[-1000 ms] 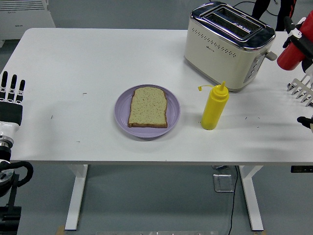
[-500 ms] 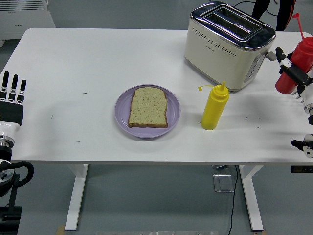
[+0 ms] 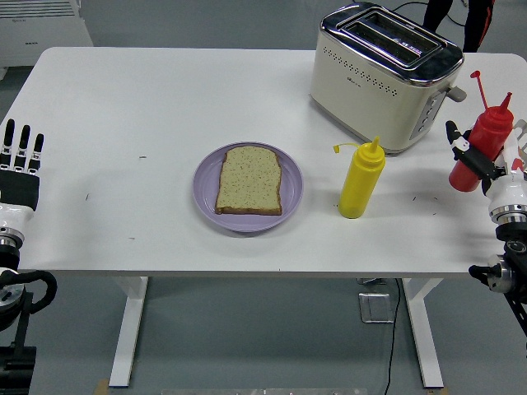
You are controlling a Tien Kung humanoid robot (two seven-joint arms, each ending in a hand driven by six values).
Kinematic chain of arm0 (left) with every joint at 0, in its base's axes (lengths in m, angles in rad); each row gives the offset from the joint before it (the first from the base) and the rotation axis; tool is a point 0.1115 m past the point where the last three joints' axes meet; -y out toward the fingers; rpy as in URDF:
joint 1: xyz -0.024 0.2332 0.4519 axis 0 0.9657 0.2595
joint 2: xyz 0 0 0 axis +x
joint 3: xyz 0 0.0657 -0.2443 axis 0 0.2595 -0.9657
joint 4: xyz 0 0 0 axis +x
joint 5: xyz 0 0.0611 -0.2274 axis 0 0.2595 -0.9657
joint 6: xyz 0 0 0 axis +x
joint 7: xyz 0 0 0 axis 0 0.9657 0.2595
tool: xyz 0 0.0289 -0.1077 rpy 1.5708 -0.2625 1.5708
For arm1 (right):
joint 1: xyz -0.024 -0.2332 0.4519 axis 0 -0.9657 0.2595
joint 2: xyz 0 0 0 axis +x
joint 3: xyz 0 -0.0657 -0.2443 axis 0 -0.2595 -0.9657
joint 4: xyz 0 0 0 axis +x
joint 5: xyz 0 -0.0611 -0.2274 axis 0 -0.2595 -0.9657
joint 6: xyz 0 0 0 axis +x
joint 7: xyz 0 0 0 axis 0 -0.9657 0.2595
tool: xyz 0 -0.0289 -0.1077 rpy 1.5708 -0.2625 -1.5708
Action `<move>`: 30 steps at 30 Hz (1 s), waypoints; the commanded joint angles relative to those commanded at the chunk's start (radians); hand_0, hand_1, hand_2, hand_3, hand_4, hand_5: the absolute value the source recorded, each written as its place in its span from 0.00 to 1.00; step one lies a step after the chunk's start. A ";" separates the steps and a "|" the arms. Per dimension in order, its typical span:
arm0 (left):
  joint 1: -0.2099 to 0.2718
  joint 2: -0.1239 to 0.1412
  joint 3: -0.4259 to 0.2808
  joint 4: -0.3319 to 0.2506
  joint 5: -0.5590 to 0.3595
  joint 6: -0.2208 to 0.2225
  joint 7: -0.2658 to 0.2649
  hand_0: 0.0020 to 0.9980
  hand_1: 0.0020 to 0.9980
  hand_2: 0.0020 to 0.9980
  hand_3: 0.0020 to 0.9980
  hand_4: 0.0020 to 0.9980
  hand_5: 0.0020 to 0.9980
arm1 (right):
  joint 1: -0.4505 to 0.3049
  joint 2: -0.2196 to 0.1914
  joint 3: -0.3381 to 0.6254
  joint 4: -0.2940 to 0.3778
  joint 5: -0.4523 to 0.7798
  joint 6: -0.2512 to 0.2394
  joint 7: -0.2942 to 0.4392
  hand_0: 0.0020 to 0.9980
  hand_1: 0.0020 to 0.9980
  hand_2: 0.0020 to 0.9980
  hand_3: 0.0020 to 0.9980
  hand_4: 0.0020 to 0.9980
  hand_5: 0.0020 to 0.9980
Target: Pick up the cup,pour liquid into bread,place the cup on the desk
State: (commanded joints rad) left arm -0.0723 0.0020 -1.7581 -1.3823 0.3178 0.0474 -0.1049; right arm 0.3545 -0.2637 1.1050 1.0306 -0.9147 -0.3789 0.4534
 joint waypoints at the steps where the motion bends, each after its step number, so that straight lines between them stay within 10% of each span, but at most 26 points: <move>1: 0.000 0.000 0.000 0.000 0.000 0.000 0.000 0.77 0.72 0.71 0.70 0.57 1.00 | 0.000 0.001 -0.004 -0.002 0.002 -0.005 0.003 0.01 0.00 0.05 0.11 0.72 0.28; 30: 0.004 0.001 0.004 0.002 0.000 0.000 0.000 0.77 0.72 0.71 0.70 0.57 1.00 | -0.029 0.029 -0.105 -0.032 0.103 -0.055 0.068 0.12 0.03 0.13 0.17 0.76 0.33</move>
State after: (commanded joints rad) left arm -0.0683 0.0027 -1.7542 -1.3806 0.3180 0.0470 -0.1048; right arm 0.3254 -0.2350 1.0000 0.9988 -0.8116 -0.4339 0.5218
